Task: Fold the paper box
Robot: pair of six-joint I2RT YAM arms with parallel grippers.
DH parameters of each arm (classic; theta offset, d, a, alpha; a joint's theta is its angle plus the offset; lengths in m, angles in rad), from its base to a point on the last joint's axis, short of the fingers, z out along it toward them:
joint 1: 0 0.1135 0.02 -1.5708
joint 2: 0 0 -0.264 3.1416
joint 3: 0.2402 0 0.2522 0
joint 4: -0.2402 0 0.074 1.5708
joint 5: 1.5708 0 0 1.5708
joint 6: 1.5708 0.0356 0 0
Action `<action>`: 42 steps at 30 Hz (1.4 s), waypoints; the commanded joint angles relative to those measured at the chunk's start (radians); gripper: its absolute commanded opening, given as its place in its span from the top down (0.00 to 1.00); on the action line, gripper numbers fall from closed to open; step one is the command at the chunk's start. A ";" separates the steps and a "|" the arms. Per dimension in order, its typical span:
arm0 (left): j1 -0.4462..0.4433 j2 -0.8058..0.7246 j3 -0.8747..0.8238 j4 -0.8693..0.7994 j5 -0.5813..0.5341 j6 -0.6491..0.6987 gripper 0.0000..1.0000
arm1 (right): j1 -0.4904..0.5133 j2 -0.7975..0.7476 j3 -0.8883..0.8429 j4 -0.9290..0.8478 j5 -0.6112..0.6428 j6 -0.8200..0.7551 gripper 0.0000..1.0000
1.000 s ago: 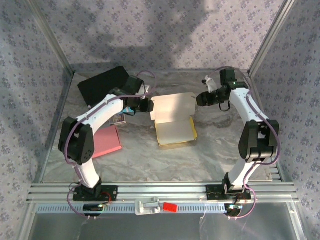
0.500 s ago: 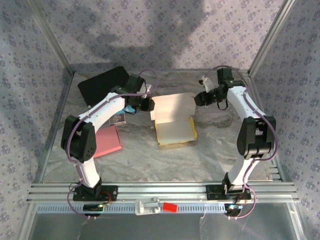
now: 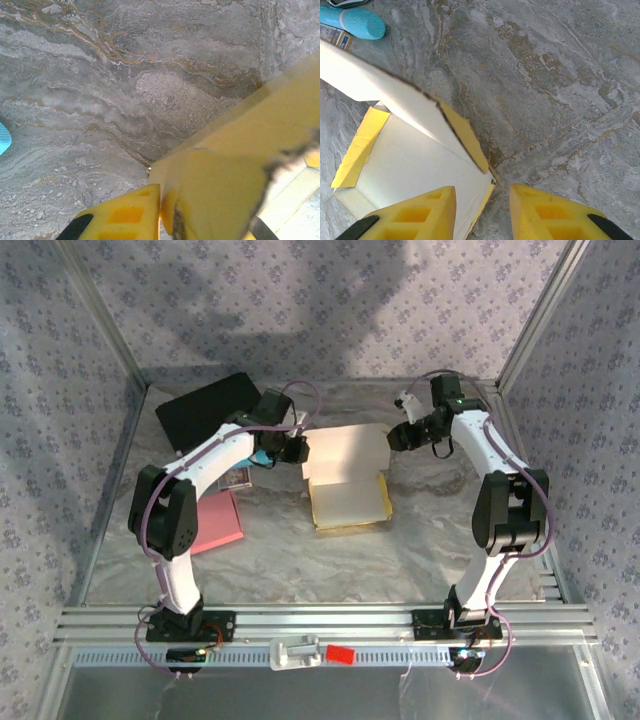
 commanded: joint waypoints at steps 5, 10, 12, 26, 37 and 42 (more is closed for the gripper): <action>-0.008 0.013 0.052 -0.003 0.027 0.020 0.93 | 0.009 0.015 0.041 -0.036 0.004 -0.022 0.69; -0.011 0.017 0.066 -0.019 0.022 0.039 0.95 | 0.009 0.017 0.046 -0.028 0.051 -0.027 0.70; -0.013 0.019 0.075 -0.028 0.021 0.048 0.97 | 0.007 0.015 0.047 -0.013 0.070 -0.029 0.69; 0.086 -0.106 -0.023 -0.247 0.239 0.507 1.00 | 0.018 0.049 0.095 -0.027 -0.132 -0.099 0.57; 0.159 -0.097 -0.051 -0.267 0.221 0.619 1.00 | 0.064 -0.044 -0.037 -0.047 -0.221 -0.168 0.56; 0.159 -0.084 -0.034 -0.264 0.203 0.603 1.00 | 0.063 -0.089 -0.123 -0.019 -0.184 -0.161 0.57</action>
